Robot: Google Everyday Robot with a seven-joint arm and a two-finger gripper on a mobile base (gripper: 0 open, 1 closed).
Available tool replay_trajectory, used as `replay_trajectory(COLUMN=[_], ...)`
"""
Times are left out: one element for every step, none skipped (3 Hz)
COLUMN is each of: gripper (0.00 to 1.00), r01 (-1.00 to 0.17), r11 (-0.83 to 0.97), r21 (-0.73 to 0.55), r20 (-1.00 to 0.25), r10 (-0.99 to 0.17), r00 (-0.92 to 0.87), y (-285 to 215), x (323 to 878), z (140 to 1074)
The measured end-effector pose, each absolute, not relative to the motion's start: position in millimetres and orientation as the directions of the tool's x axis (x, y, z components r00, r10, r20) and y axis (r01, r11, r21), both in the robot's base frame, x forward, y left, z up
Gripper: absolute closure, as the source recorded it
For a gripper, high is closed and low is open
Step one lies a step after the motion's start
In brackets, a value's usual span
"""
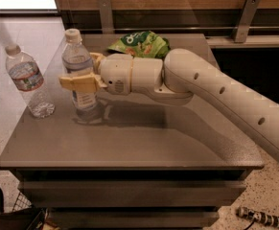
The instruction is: Move blue plastic bottle near water bottle
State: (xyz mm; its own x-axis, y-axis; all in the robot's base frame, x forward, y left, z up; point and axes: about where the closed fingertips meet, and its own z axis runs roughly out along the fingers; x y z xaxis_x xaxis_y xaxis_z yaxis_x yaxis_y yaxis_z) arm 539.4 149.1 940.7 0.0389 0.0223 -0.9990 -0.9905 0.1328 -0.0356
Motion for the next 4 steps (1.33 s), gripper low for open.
replay_trajectory(gripper=[1.00,1.00,1.00,1.00], r01=[-0.990,-0.989,-0.993,-0.996], r11=[0.119,0.116,0.075,0.042], r21=[-0.072,-0.090,-0.092,-0.084], r20=[-0.997,-0.993,-0.993,-0.994], r10=[-0.043,-0.080,-0.082,-0.075], r00=[0.067,0.081,0.086,0.081], y=[144,138,144,150], x=[552,558,558,557], z=[922,914,908,905])
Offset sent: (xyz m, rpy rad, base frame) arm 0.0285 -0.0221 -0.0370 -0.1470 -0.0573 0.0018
